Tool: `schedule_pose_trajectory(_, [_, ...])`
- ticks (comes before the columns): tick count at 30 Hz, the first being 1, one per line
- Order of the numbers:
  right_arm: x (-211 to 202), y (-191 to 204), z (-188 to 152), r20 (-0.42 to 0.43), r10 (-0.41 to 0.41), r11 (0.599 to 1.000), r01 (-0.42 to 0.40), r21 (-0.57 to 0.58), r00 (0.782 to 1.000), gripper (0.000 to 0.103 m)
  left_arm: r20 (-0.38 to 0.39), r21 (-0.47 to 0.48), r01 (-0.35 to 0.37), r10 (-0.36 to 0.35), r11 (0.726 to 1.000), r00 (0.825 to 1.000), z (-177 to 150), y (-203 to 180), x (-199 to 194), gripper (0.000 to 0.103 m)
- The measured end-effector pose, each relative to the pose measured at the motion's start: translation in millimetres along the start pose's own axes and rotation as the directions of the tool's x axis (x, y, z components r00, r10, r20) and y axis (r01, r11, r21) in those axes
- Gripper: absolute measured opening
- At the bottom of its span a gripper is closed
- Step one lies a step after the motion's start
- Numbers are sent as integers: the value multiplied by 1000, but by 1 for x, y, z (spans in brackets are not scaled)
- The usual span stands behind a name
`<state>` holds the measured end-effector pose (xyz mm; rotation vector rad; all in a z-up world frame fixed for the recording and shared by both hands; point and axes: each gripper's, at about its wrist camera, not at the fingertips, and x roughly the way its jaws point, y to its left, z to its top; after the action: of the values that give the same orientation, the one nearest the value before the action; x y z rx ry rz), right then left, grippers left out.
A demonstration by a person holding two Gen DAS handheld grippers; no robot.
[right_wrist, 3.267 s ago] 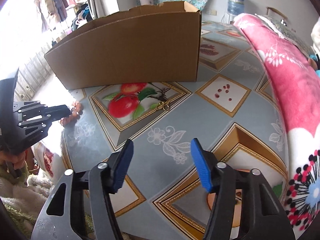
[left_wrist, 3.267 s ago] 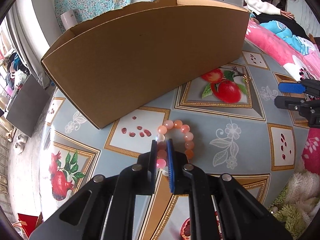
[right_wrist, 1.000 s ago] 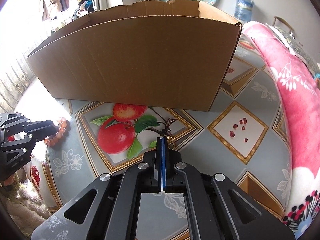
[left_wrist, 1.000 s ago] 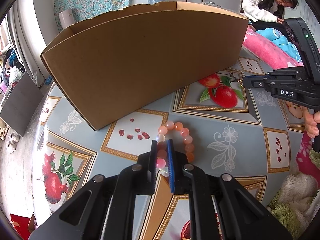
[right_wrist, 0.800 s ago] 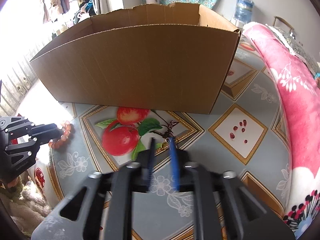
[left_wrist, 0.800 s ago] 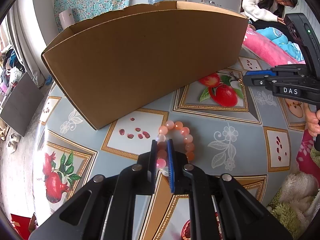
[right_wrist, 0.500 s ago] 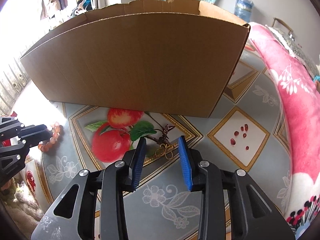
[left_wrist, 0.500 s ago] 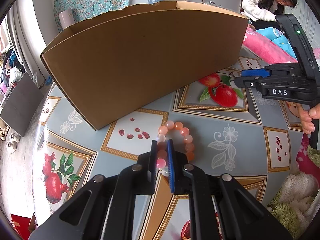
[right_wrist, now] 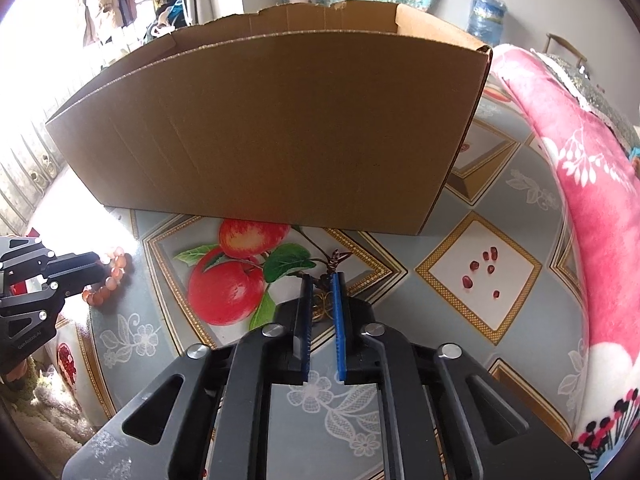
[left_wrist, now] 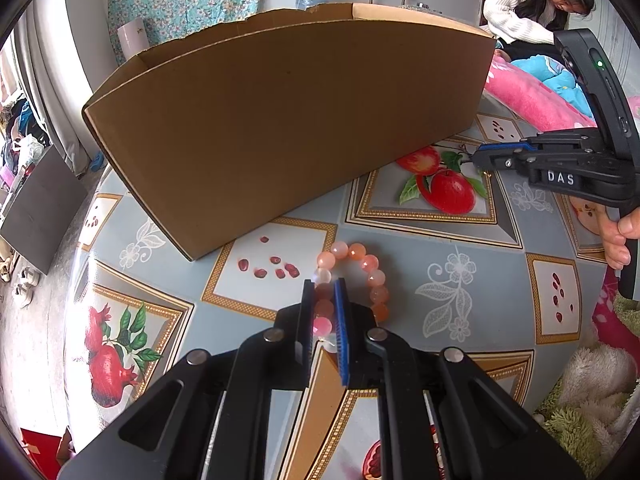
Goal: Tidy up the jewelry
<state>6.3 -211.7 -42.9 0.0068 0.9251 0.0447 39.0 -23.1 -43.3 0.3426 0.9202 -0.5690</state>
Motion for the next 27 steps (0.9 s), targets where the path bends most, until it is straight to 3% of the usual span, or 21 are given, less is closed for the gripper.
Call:
schedule_pose_trajectory(13, [-16,-19,-2,-8,35,998,-35,43,999,3,1,3,-2,2,1000,1000,0,0,0,9])
schedule_pose_trajectory(27, [0,-7,6,-57,14,994,-20,-105,998,3,2,-1,-1,1,1000,1000,0,1,-1,9])
